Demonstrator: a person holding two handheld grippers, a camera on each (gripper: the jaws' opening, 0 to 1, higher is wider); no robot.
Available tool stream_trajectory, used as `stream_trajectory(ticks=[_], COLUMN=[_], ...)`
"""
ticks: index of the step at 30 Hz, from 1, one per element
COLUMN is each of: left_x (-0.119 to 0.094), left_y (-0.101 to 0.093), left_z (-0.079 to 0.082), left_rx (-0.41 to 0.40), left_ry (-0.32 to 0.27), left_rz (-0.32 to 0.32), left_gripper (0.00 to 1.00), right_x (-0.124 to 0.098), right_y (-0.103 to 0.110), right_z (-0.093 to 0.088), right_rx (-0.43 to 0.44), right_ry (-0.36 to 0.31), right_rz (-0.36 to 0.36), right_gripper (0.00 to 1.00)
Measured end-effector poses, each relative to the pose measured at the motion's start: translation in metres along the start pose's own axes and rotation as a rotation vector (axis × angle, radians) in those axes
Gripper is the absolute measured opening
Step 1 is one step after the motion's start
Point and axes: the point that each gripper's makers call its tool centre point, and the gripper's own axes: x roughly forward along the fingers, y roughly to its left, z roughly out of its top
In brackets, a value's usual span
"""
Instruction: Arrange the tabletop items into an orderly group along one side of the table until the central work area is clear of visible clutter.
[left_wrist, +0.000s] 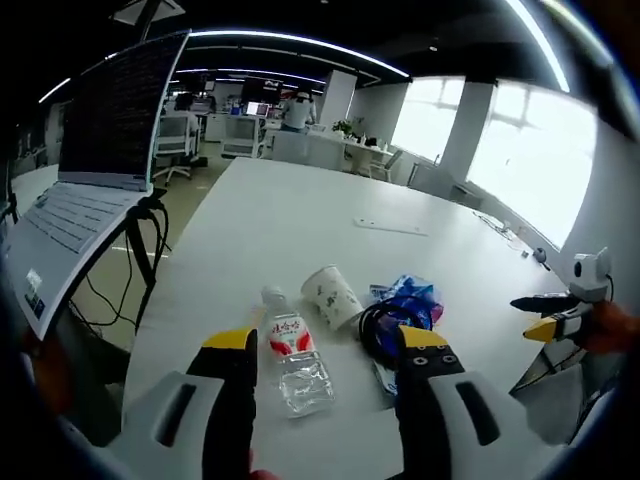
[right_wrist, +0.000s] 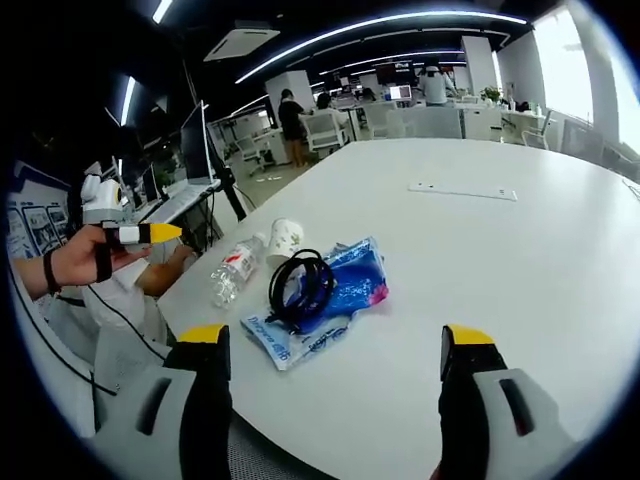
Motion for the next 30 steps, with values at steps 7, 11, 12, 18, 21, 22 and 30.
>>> stream_trajectory(ticks=[7, 11, 12, 18, 21, 22, 30], left_x=[0.015, 0.024, 0.026, 0.041, 0.047, 0.049, 0.066], left_y=[0.003, 0.011, 0.012, 0.020, 0.022, 0.023, 0.027], left_z=[0.001, -0.001, -0.001, -0.005, -0.004, -0.005, -0.010], left_rx=[0.019, -0.009, -0.012, 0.038, 0.036, 0.040, 0.061], left_ry=[0.027, 0.047, 0.053, 0.107, 0.124, 0.131, 0.190], left_rz=[-0.002, 0.017, 0.020, 0.024, 0.022, 0.024, 0.029], left_gripper=[0.54, 0.53, 0.53, 0.53, 0.53, 0.53, 0.53], right_x=[-0.003, -0.004, -0.004, -0.005, -0.006, -0.007, -0.008], right_y=[-0.007, -0.010, -0.010, -0.013, -0.013, -0.014, -0.016], right_z=[-0.006, -0.006, -0.006, -0.008, -0.008, -0.010, -0.016], right_rx=[0.019, 0.028, 0.029, 0.033, 0.034, 0.035, 0.041], right_ry=[0.003, -0.001, -0.001, -0.001, 0.001, 0.003, 0.013], right_rz=[-0.016, -0.024, -0.024, -0.030, -0.032, -0.033, -0.037], right_gripper=[0.86, 0.86, 0.86, 0.85, 0.85, 0.85, 0.85])
